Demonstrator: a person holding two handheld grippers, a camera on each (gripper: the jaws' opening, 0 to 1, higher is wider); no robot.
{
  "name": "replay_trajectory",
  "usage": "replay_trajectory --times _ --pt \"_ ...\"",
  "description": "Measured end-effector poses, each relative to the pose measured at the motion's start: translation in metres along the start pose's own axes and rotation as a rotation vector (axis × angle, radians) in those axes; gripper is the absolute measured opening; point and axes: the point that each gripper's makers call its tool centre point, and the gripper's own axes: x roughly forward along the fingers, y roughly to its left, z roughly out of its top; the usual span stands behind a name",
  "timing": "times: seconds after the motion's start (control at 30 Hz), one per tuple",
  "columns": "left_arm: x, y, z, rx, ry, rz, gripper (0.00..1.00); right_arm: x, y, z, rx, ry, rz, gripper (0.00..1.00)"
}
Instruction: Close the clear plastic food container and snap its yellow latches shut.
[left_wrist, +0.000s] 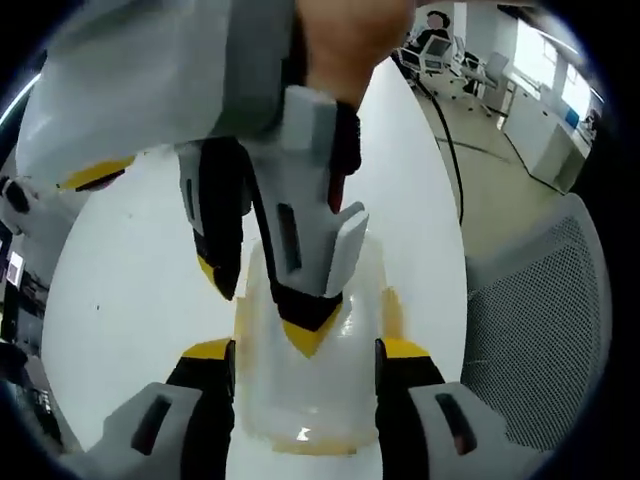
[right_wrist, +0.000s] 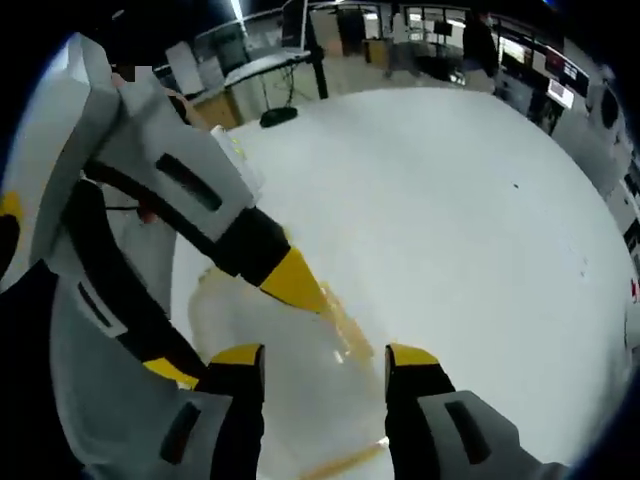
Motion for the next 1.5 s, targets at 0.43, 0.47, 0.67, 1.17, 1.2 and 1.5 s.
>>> replay_trajectory --times 0.43,0.47,0.67,1.17,1.2,1.5 --pt "0.011 -0.023 -0.009 0.061 0.057 0.005 0.61 0.000 0.000 0.000 0.065 -0.030 0.009 0.43" --pt "0.011 -0.020 -0.009 0.054 0.062 0.013 0.61 0.001 0.000 -0.001 0.067 -0.029 0.010 0.43" --pt "0.010 -0.015 -0.013 0.037 0.078 0.039 0.61 -0.001 0.001 0.001 0.019 0.009 0.011 0.43" --pt "0.018 -0.013 -0.012 0.037 0.130 0.120 0.64 0.005 0.011 0.003 -0.253 0.153 0.187 0.42" --pt "0.018 -0.013 -0.012 0.026 0.133 0.123 0.64 0.006 0.012 0.003 -0.245 0.160 0.198 0.42" --pt "0.023 -0.011 -0.015 0.013 0.156 0.175 0.69 0.009 0.013 0.002 -0.259 0.202 0.292 0.44"
